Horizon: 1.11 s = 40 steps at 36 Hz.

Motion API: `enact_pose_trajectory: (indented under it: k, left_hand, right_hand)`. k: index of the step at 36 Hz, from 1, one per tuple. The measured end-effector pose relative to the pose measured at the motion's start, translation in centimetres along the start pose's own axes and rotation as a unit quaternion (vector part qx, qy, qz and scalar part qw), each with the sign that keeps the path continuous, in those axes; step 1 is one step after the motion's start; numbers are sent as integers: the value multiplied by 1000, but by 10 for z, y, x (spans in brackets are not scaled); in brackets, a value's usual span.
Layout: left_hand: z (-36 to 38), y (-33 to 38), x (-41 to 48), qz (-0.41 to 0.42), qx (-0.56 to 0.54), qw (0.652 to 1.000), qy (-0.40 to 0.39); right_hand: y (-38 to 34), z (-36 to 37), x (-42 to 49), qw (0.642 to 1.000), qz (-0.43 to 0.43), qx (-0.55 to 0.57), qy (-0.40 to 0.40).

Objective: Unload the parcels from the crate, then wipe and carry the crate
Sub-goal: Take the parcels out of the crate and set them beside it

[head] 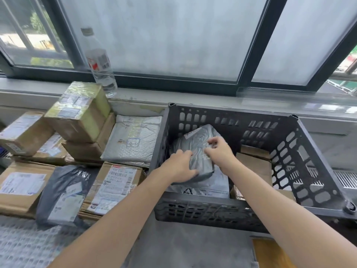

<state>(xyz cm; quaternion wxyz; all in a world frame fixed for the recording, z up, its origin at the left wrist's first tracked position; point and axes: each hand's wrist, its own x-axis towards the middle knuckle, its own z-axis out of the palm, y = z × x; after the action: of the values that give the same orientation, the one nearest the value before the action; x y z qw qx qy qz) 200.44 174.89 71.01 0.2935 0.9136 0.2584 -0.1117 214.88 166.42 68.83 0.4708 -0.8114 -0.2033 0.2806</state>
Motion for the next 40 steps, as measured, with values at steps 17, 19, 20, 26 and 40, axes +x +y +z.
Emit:
enact_pose_trajectory:
  k: [17, 19, 20, 26, 40]
  left_hand:
    - [-23, 9, 10, 7, -317, 901, 297]
    - [-24, 8, 12, -18, -369, 883, 290]
    - [-24, 9, 12, -30, -391, 874, 286]
    - [-26, 7, 17, -103, -493, 818, 277]
    - [-25, 6, 27, -169, -500, 815, 241]
  right_hand:
    - [-25, -43, -14, 973, -214, -20, 80]
    - [-21, -44, -14, 958, -256, -48, 121]
    - [-19, -44, -14, 952, -271, -53, 131]
    - [-7, -50, -14, 924, -338, -83, 156]
    - [6, -89, -5, 986, -11, 164, 16]
